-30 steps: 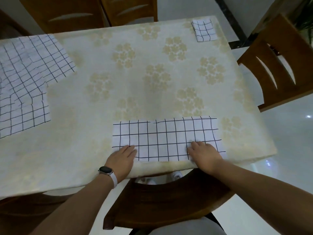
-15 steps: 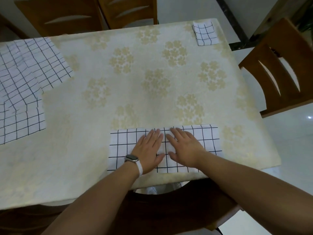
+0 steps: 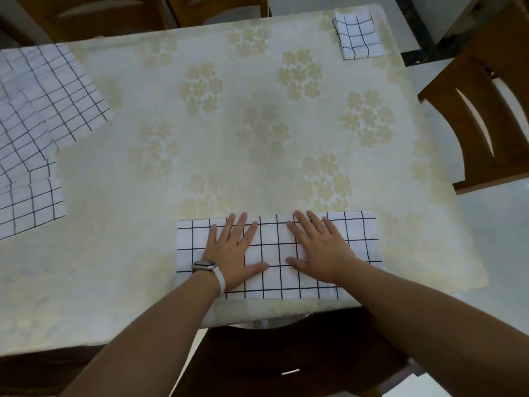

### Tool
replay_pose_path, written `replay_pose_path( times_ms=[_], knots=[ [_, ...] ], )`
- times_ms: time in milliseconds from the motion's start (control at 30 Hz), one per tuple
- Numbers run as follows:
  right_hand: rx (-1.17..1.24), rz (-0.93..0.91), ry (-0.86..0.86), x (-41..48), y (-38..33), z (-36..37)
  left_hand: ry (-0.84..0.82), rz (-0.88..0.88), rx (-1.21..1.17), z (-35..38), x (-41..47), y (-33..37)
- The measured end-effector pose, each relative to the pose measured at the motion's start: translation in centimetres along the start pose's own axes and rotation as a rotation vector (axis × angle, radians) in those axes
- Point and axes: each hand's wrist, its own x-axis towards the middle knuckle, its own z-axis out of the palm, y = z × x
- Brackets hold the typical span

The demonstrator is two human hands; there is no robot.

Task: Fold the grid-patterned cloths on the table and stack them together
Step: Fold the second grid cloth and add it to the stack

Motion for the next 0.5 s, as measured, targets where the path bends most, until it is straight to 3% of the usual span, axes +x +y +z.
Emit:
replay_pose_path(
  times_ms=[367, 500],
  knots=[
    [-0.016, 0.018, -0.091, -0.1, -1.0, -1.5, -0.083, -0.015, -0.021, -1.5, -0.1, 0.3],
    [0.006, -0.054, -0.042, 0.7, -3.0, -3.9, 0.105, -0.066, -0.182, -1.8, -2.5, -0.3]
  ],
)
